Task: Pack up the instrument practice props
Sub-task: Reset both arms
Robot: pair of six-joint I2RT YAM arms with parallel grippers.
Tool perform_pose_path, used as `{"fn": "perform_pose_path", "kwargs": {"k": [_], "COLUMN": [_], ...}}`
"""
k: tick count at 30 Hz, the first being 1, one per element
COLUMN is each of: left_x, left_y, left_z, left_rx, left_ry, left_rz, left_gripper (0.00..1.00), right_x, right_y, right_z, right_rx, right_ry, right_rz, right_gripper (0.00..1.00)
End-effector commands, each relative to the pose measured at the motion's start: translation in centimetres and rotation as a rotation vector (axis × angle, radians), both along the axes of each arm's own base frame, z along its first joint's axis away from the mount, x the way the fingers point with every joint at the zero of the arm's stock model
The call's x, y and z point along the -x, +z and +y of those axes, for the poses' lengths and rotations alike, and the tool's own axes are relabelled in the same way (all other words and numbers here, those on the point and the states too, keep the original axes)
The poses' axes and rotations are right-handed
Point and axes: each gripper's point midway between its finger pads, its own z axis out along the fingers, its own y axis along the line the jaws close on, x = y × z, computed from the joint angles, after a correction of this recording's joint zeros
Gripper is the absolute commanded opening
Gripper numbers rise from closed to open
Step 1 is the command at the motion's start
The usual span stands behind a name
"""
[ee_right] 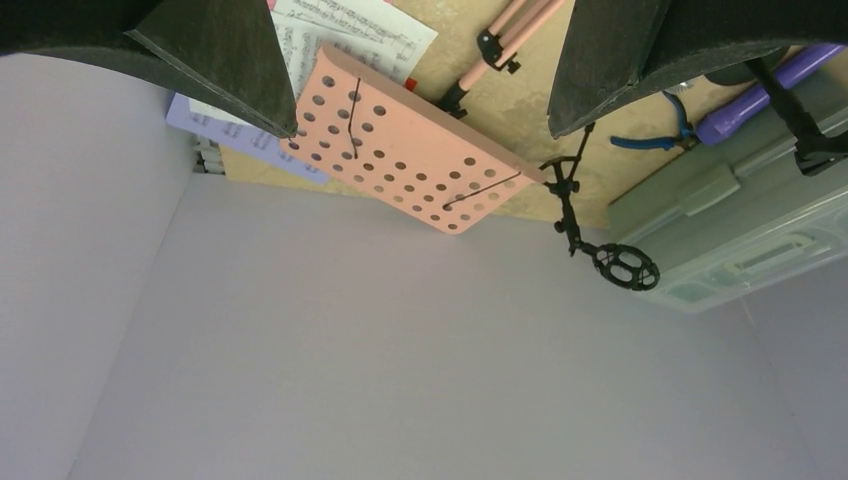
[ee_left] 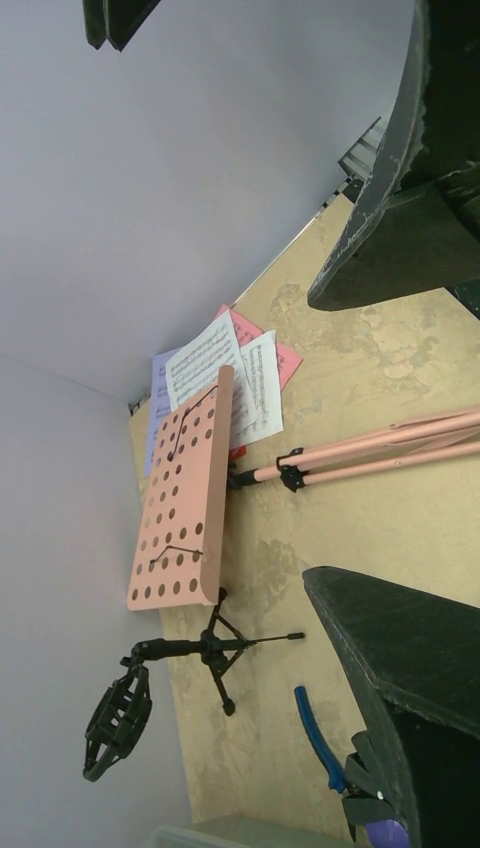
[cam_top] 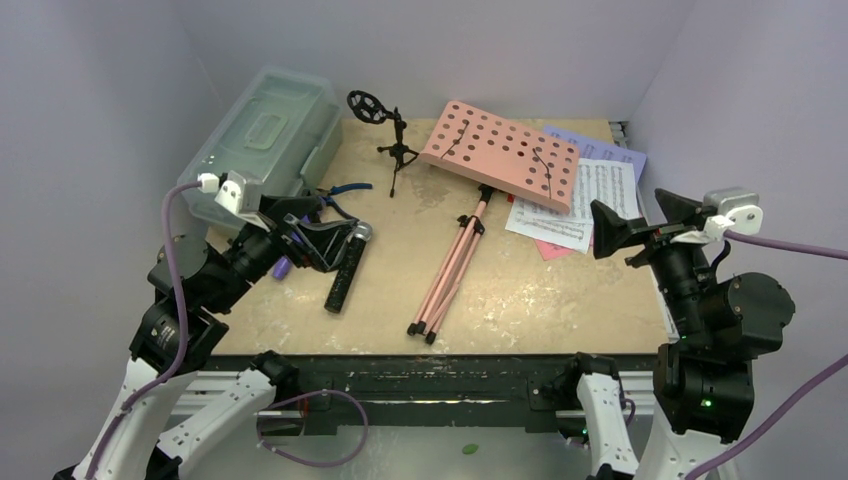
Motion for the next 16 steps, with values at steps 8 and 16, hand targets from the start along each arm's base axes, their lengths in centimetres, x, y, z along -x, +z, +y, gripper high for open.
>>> {"fn": "perform_pose_path", "kwargs": {"k": [8,16], "left_x": [0.40,0.13], "left_y": [1.00,0.39], "left_z": [0.16,0.19], "left_rx": [0.044,0.033], "left_ry": [-0.001,0.008], "left_rz": [-0.017,-0.011], "left_gripper": [1.00,1.00], "right_x": [-0.19,-0.57], "right_y": [0.45,-0.03], "right_z": [-0.83,-0.96], "right_rx": [0.013,0.014], "right_ry": [-0.046,-0.048], "right_rz": [-0.038,-0.032], "right_gripper": [0.99,0.99]}}
